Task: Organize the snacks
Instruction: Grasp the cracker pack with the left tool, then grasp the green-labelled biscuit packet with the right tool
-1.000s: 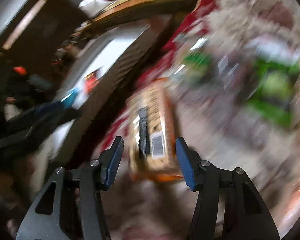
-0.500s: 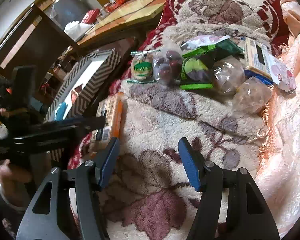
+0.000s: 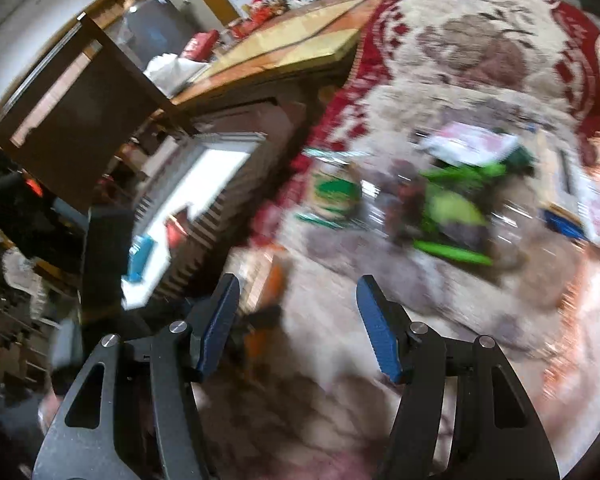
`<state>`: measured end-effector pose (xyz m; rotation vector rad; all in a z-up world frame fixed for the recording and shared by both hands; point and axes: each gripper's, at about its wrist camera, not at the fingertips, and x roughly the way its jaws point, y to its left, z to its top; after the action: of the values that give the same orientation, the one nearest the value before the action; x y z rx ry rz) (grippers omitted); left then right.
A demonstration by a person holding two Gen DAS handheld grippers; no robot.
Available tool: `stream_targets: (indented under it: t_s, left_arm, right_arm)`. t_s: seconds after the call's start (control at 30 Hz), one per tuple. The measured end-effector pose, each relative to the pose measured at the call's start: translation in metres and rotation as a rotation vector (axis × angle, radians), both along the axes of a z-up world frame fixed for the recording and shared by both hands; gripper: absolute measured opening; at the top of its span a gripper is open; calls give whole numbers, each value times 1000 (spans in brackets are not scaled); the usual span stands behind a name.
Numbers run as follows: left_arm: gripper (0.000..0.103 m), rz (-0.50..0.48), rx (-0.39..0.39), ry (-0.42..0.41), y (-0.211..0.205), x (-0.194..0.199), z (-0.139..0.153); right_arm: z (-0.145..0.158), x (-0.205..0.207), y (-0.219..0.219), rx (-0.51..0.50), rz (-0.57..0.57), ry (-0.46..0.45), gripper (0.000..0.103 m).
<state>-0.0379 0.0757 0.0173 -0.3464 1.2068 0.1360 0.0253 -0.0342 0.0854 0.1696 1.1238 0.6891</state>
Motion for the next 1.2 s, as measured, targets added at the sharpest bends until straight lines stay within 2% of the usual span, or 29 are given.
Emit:
stream_targets:
  t_s: [0.1, 0.37, 0.53, 0.57, 0.6, 0.63, 0.87, 1.07, 1.2]
  left_arm:
    - [57, -13, 2, 0, 1, -4, -1]
    - [57, -7, -7, -14, 3, -5, -2]
    - [58, -3, -3, -26, 3, -9, -3]
    - [58, -3, 0, -28, 2, -9, -3]
    - [58, -7, 7, -30, 2, -9, -3]
    - [58, -14, 15, -31, 0, -9, -4]
    - [56, -32, 9, -39, -1, -7, 0]
    - [56, -45, 19, -66, -3, -16, 18]
    - [56, -59, 51, -91, -11, -20, 32]
  right_arm:
    - [-6, 15, 22, -23, 9, -2, 61]
    - [-22, 65, 56, -210, -136, -58, 61]
    - [-34, 74, 80, -329, -130, -91, 61]
    - [-38, 74, 84, -348, -108, -95, 59]
    - [-40, 72, 86, -362, -89, -103, 48]
    - [-41, 71, 86, -380, -67, -115, 48]
    - [-26, 59, 63, -311, -21, -117, 47]
    - [3, 36, 31, -231, -48, -144, 47]
    - [18, 20, 7, -226, -78, -168, 47]
